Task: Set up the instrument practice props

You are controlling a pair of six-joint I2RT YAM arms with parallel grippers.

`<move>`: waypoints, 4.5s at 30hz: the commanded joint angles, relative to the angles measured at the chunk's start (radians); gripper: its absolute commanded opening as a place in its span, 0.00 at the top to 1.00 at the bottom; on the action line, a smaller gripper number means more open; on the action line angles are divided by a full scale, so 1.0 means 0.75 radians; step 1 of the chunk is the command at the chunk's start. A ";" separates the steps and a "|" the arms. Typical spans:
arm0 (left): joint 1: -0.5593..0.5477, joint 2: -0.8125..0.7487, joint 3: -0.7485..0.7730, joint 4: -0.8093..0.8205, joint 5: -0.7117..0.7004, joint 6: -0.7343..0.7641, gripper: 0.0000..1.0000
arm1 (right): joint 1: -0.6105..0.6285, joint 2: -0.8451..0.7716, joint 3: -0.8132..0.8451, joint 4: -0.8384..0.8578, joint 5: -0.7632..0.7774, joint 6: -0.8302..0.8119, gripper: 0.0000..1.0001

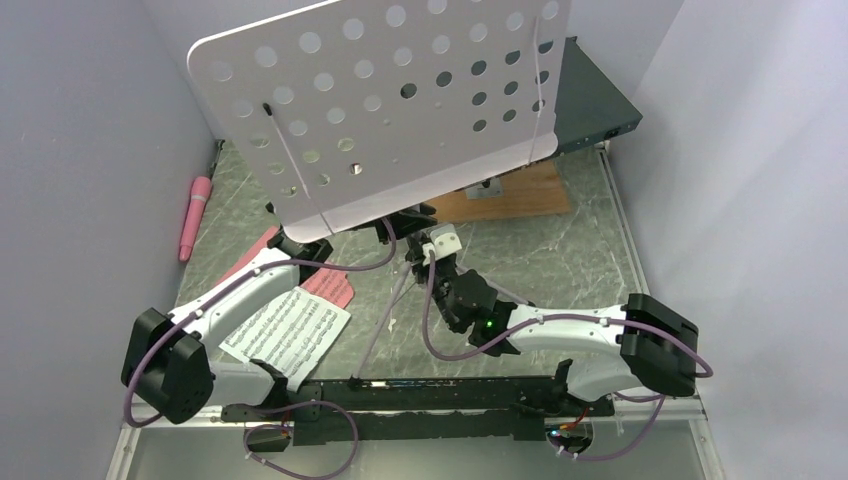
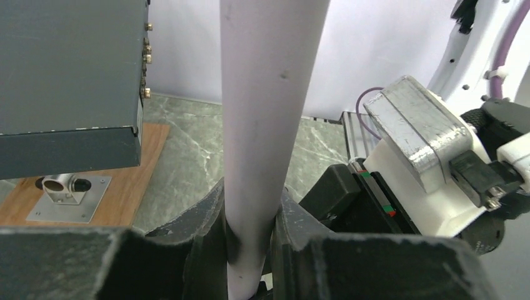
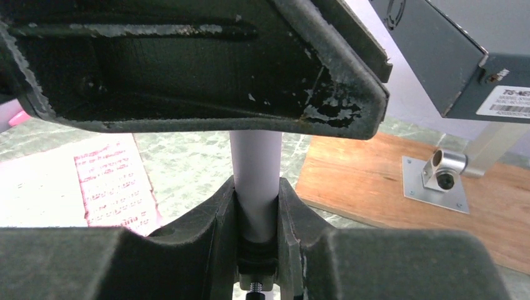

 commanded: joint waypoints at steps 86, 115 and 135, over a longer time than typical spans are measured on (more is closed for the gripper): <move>0.045 0.232 0.183 0.104 0.259 -0.270 1.00 | -0.287 -0.503 -0.027 -0.809 -0.944 -0.973 0.43; 0.045 0.234 0.181 0.154 0.274 -0.318 1.00 | -0.263 -0.470 0.036 -1.018 -0.581 0.874 1.00; 0.040 0.223 0.185 0.122 0.268 -0.294 1.00 | -0.461 -0.573 -0.422 -0.769 -0.609 2.938 1.00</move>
